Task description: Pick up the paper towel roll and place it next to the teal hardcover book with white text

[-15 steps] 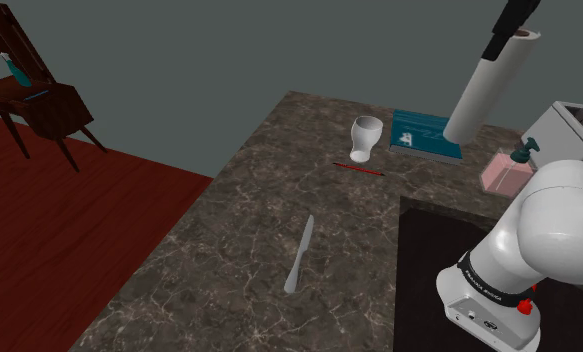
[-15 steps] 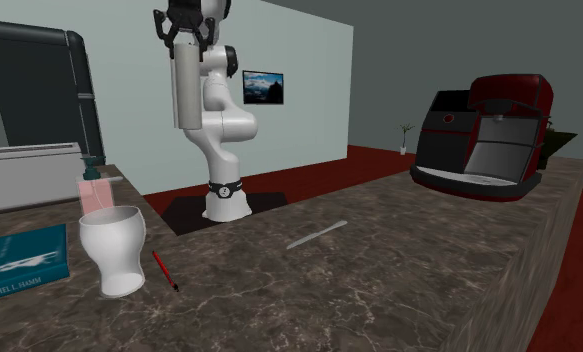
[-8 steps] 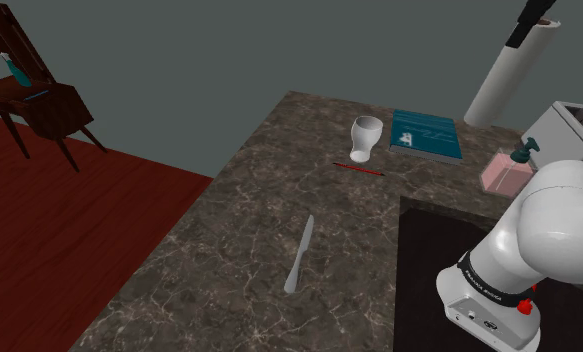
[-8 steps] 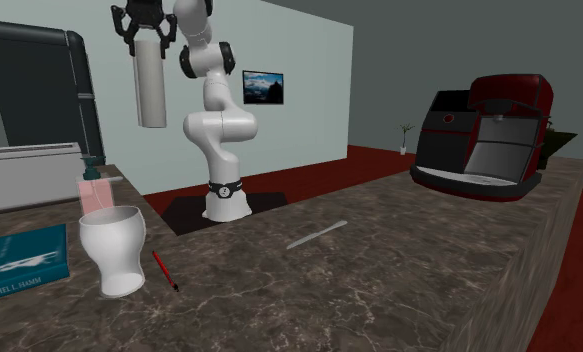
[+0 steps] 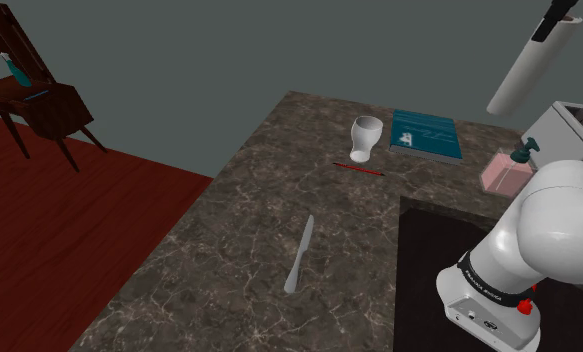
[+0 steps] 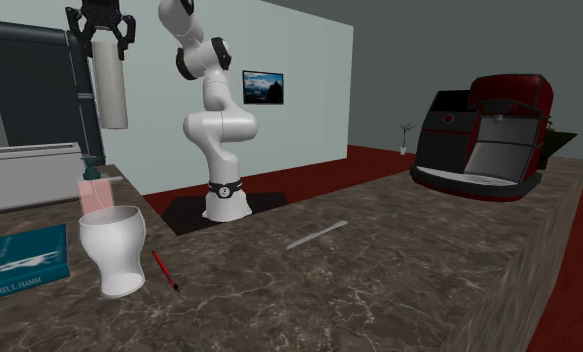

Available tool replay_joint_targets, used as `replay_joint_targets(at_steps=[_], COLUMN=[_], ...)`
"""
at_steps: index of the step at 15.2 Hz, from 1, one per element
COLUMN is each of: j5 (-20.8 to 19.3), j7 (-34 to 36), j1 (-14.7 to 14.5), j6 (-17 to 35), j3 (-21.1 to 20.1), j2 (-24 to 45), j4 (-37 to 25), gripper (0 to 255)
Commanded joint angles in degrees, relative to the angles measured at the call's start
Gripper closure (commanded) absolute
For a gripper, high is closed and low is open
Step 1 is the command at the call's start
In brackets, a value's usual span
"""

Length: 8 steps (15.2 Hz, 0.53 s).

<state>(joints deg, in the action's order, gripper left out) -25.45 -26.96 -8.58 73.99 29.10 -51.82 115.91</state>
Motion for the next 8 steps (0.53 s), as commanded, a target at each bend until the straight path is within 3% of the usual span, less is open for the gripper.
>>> replay_joint_targets(at_steps=[1,8], j5=[-1.7,-5.7], j7=[-3.0,-12.8], j1=[-0.7,-4.6], j6=[0.5,2.1], j3=[3.3,15.0], j2=[1.7,7.6], j4=[-2.6,-12.2], gripper=[255,255])
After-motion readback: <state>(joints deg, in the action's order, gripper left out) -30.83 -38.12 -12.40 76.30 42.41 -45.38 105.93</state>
